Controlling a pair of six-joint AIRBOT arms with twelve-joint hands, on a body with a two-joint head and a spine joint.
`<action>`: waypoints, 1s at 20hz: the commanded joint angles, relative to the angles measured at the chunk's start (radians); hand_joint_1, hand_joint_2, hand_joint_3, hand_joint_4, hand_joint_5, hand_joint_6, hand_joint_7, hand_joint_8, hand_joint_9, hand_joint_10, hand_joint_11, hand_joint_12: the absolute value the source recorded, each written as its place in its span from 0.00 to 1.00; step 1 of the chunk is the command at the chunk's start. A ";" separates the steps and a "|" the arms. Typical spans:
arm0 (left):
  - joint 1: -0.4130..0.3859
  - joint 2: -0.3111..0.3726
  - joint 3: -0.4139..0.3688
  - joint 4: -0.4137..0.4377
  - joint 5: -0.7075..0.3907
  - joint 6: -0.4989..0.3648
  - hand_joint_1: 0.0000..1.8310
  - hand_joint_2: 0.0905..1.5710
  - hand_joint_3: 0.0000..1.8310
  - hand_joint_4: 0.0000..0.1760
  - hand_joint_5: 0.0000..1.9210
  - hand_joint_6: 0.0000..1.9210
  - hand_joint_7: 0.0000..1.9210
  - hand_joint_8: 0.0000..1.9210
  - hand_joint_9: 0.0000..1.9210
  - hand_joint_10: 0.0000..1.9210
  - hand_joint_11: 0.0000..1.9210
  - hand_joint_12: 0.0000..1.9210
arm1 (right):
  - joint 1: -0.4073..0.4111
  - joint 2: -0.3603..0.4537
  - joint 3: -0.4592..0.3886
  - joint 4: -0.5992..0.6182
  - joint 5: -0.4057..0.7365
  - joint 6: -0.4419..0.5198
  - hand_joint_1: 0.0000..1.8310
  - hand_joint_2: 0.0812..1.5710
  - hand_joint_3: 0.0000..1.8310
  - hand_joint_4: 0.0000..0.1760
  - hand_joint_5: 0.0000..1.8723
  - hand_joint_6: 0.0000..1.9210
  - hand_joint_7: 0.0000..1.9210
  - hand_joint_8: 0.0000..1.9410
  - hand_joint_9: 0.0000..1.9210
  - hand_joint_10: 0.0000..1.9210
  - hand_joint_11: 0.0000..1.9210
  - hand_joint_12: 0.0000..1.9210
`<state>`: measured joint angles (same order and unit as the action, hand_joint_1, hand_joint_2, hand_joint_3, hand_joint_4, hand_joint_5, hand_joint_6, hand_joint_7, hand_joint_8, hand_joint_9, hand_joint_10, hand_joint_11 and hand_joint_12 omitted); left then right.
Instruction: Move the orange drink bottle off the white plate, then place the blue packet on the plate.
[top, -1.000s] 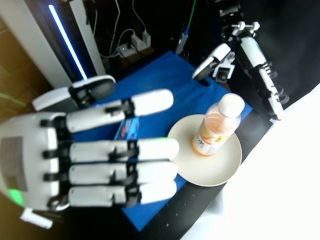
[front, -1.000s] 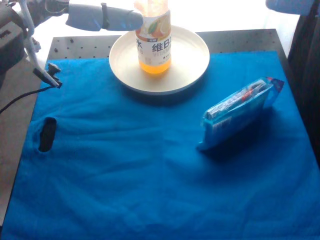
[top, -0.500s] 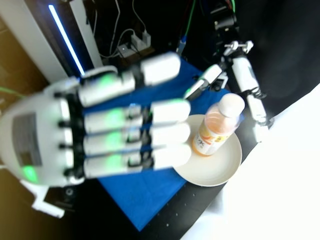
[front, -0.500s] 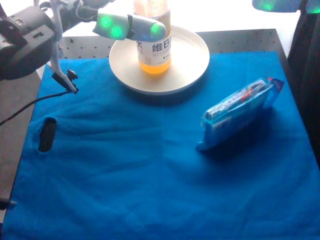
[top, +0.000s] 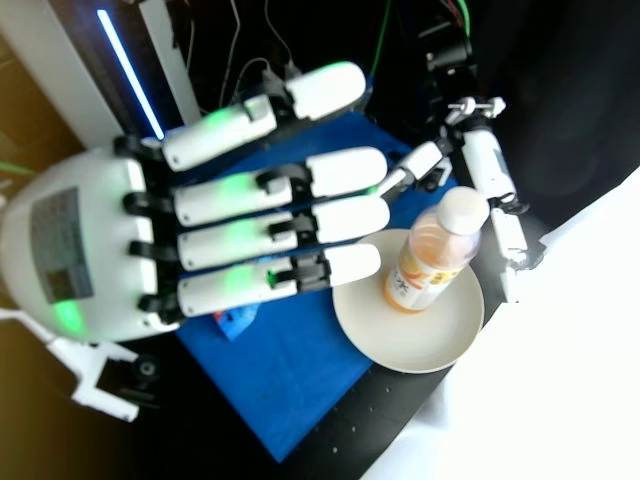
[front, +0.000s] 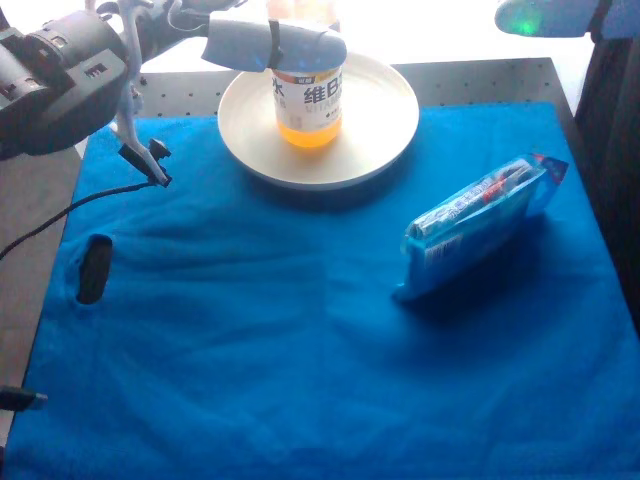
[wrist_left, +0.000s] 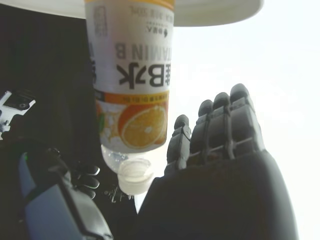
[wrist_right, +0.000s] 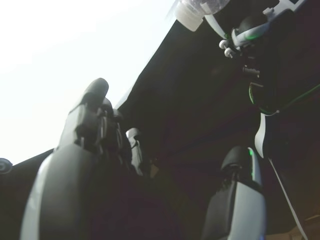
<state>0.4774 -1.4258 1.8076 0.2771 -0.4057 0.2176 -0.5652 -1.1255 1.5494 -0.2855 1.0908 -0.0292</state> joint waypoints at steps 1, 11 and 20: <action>-0.020 -0.008 0.005 -0.018 -0.104 -0.008 0.27 0.35 0.00 0.84 0.00 0.00 0.01 0.00 0.00 0.00 0.00 0.00 | 0.018 0.001 -0.003 0.053 0.097 0.006 0.40 0.48 0.00 1.00 0.00 0.00 0.03 0.00 0.04 0.00 0.00 0.28; -0.033 -0.033 0.026 0.007 -0.113 -0.035 0.54 0.45 0.00 0.10 0.17 0.00 0.21 0.00 0.19 0.01 0.12 0.04 | 0.026 0.001 -0.022 0.045 0.097 0.006 0.46 0.50 0.00 0.86 0.00 0.00 0.04 0.00 0.04 0.00 0.00 0.21; -0.009 -0.074 0.098 0.042 -0.182 -0.210 0.76 0.67 0.00 0.00 0.47 0.57 0.55 0.38 0.57 0.49 0.47 0.38 | 0.027 0.001 -0.026 0.044 0.098 0.006 0.45 0.51 0.00 0.83 0.00 0.00 0.04 0.00 0.04 0.00 0.00 0.28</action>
<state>0.4778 -1.4982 1.8992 0.3519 -0.4763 0.0223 -0.5533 -1.1252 1.5242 -0.2932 1.0878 -0.0292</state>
